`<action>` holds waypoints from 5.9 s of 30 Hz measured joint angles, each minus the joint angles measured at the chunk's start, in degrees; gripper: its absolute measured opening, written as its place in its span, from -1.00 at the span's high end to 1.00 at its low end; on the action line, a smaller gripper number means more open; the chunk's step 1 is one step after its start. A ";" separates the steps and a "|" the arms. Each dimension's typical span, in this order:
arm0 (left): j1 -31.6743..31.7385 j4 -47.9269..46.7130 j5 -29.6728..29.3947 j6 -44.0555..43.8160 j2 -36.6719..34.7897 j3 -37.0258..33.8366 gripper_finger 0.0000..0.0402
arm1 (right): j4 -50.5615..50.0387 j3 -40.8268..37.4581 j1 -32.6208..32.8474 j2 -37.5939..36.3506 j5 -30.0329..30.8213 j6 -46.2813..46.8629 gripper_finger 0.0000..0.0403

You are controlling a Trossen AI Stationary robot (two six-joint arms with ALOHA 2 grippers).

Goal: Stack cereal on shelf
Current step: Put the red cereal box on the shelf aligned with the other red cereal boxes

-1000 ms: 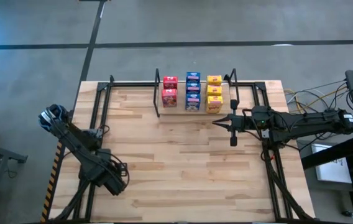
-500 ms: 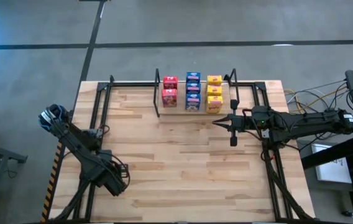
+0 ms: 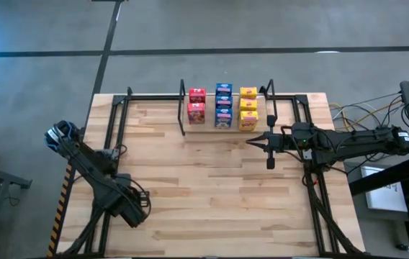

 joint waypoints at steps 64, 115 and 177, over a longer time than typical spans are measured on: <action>53.43 68.48 -28.93 146.68 1.26 -1.77 0.03 | -6.32 -0.35 0.02 0.00 0.02 7.50 0.96; 39.71 75.33 -18.02 136.52 2.12 -25.99 0.32 | 0.03 -0.76 -0.01 22.65 2.36 28.71 0.96; 40.75 89.29 -7.12 108.58 -0.08 -24.95 0.66 | 25.65 7.89 0.63 48.29 -8.43 45.26 0.96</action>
